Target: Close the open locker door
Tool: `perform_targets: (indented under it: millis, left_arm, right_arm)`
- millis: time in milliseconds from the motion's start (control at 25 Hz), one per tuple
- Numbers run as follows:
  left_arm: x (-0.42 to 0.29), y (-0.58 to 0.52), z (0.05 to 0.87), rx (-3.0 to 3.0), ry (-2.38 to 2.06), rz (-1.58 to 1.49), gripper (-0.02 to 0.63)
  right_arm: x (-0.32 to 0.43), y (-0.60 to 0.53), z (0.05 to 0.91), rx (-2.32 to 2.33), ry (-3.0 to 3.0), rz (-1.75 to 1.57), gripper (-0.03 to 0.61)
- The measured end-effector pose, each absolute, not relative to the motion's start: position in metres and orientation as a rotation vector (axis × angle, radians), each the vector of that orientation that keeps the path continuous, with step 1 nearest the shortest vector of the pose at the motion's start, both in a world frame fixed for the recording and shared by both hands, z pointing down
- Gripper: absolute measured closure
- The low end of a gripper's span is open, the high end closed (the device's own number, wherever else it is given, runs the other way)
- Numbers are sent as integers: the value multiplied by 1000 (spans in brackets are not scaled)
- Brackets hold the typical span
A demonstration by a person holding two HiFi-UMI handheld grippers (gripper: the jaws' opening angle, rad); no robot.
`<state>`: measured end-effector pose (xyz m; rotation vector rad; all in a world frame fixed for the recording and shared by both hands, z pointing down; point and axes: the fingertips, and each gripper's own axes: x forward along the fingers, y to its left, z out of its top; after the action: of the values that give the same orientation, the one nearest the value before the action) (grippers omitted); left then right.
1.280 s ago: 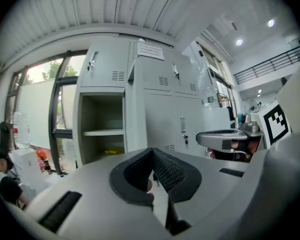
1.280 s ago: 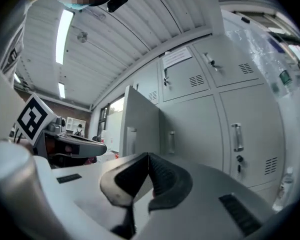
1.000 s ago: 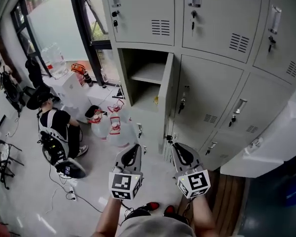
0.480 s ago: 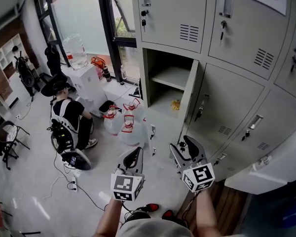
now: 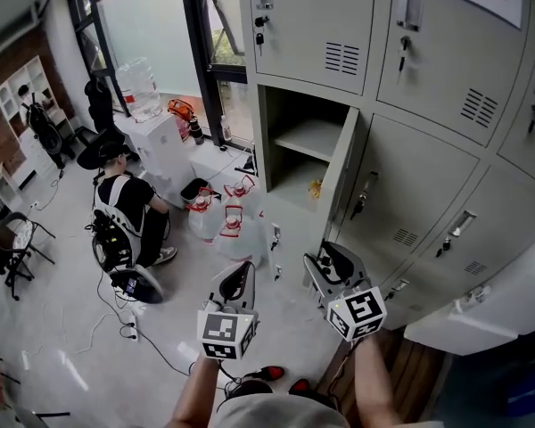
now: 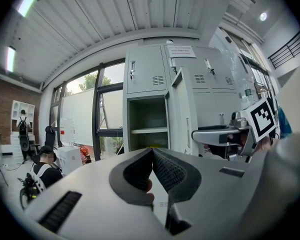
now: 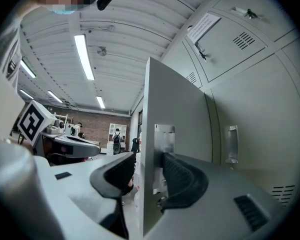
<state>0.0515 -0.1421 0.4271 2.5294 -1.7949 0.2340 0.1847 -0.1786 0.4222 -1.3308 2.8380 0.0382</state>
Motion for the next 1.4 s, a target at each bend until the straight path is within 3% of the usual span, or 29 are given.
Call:
perform_targets:
  millis: [120,840,1400]
  left_arm:
    - [52,-142,426,2521,-1811,229,591]
    - [37,-141,417,2473,-1918,179,591]
    - [-13,-237,423,2536,-1819,187,591]
  right_arm:
    - [186,-181,422,-1330,2842,40,434]
    - [165,-189,422,-1311,2855,26,446]
    - [93,-239,421,-1398,2841,95,457]
